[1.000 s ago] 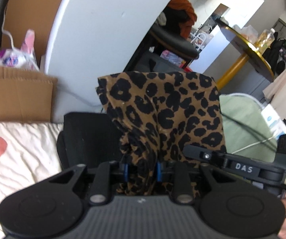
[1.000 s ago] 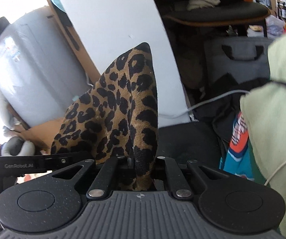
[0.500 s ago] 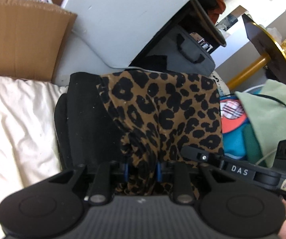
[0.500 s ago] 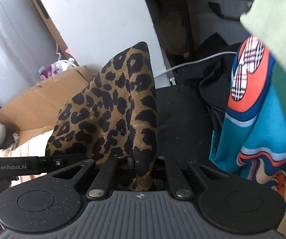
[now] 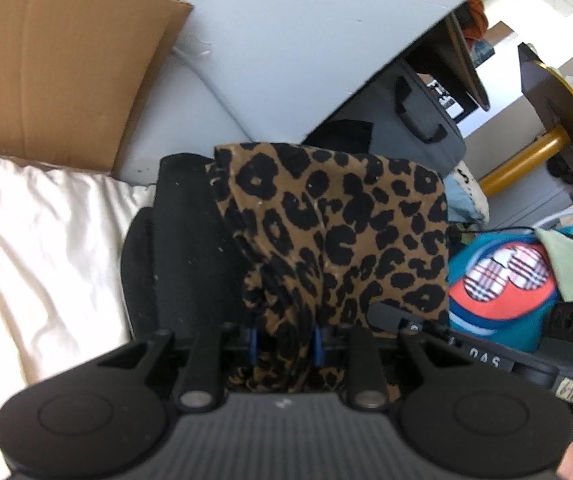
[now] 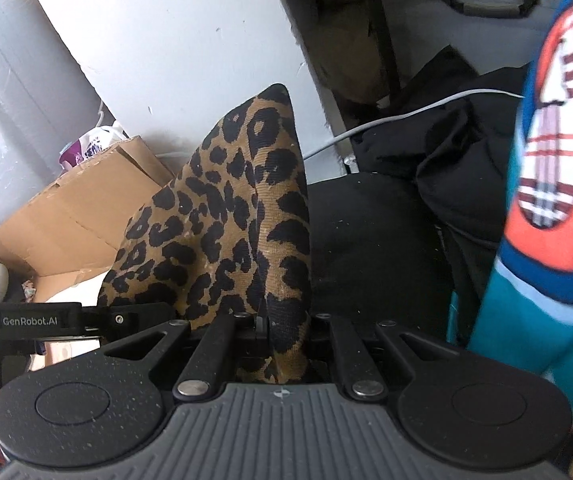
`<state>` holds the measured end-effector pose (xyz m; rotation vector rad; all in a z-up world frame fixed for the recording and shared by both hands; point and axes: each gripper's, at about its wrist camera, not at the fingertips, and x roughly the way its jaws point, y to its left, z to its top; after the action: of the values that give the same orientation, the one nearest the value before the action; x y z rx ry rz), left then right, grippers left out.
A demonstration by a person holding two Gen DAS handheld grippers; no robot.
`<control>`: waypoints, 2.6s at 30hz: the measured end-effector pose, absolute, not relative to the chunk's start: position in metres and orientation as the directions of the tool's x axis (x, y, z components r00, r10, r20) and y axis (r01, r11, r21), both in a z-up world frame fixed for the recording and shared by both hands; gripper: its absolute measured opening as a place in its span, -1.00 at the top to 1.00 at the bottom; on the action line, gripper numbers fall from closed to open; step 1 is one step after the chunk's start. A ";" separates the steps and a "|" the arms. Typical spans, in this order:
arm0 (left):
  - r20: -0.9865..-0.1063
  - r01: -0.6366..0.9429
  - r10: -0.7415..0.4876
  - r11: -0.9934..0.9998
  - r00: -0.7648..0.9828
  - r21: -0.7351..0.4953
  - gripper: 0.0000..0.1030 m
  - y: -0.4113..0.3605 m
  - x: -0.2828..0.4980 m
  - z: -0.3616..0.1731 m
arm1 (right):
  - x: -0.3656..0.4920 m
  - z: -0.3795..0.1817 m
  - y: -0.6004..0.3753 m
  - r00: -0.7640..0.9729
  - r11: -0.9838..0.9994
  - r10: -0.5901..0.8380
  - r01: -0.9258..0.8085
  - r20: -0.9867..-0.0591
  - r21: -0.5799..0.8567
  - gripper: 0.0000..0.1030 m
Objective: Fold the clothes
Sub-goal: 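Lift the leopard-print strip high with both grippers, carrying it toward the clothes pile, then lower the held strip onto the black clothes beside the teal garment with both grippers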
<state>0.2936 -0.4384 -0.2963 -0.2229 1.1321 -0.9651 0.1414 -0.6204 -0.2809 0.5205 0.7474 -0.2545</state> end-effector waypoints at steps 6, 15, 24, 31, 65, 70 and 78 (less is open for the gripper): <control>-0.669 0.503 -0.739 0.609 0.078 -0.613 0.51 -0.446 0.312 -0.306 | 0.160 -0.287 -0.634 0.705 0.842 -0.030 0.400 -0.709 0.361 0.86; -0.681 0.478 -0.728 0.627 0.080 -0.615 0.51 -0.457 0.334 -0.313 | 0.183 -0.291 -0.644 0.699 0.859 -0.033 0.386 -0.715 0.337 0.87; -0.712 0.458 -0.696 0.664 0.089 -0.592 0.51 -0.462 0.350 -0.329 | 0.203 -0.306 -0.646 0.685 0.854 -0.052 0.408 -0.726 0.323 0.87; -0.733 0.431 -0.673 0.694 0.103 -0.577 0.35 -0.462 0.358 -0.341 | 0.209 -0.320 -0.657 0.695 0.835 -0.027 0.412 -0.719 0.366 0.86; -0.764 0.745 -0.624 0.585 0.163 -0.319 0.74 -0.468 0.341 -0.307 | 0.166 -0.323 -0.576 0.735 0.875 -0.199 0.431 -0.648 0.220 0.06; -0.780 0.732 -0.598 0.613 0.184 -0.297 0.80 -0.465 0.341 -0.327 | 0.180 -0.321 -0.571 0.732 0.890 -0.203 0.415 -0.650 0.189 0.06; -0.794 0.733 -0.576 0.623 0.195 -0.272 0.83 -0.462 0.341 -0.329 | 0.204 -0.332 -0.563 0.691 0.896 -0.213 0.419 -0.690 0.143 0.07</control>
<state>0.3408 -0.4623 -0.3287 0.1814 1.0198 -0.9246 0.2035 -0.5635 -0.3319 0.3025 0.7268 -0.3595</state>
